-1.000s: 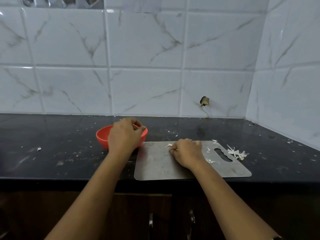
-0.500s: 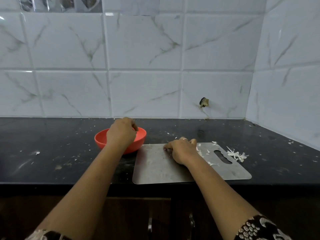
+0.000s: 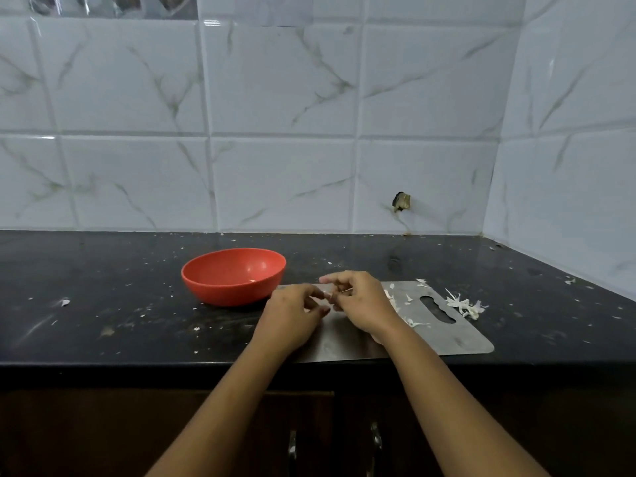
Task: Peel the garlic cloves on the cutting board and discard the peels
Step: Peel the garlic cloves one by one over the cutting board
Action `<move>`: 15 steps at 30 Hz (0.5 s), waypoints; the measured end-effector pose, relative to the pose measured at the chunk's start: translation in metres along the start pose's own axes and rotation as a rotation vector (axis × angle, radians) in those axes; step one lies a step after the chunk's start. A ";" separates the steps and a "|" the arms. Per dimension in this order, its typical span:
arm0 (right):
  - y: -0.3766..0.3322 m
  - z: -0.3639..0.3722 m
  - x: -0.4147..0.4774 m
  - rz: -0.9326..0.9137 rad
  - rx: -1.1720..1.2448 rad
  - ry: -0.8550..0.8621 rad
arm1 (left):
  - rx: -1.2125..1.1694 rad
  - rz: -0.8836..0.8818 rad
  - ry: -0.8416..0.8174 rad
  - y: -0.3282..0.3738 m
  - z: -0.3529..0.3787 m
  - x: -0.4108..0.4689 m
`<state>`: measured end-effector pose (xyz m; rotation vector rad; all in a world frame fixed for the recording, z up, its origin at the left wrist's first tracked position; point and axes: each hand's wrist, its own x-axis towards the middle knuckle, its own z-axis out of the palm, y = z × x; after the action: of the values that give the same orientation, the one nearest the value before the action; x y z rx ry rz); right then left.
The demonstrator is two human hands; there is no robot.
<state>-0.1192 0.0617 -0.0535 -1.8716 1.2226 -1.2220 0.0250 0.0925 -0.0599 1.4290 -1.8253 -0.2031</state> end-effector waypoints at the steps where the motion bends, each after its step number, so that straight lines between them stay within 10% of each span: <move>1: -0.001 0.001 -0.003 0.025 0.075 -0.023 | 0.005 0.014 0.002 0.000 0.002 -0.002; 15: -0.004 -0.004 -0.020 0.077 0.327 -0.030 | 0.126 0.062 0.069 0.001 0.005 -0.007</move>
<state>-0.1247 0.0817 -0.0559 -1.5839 1.0002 -1.2618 0.0213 0.0977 -0.0661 1.4440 -1.8498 -0.0072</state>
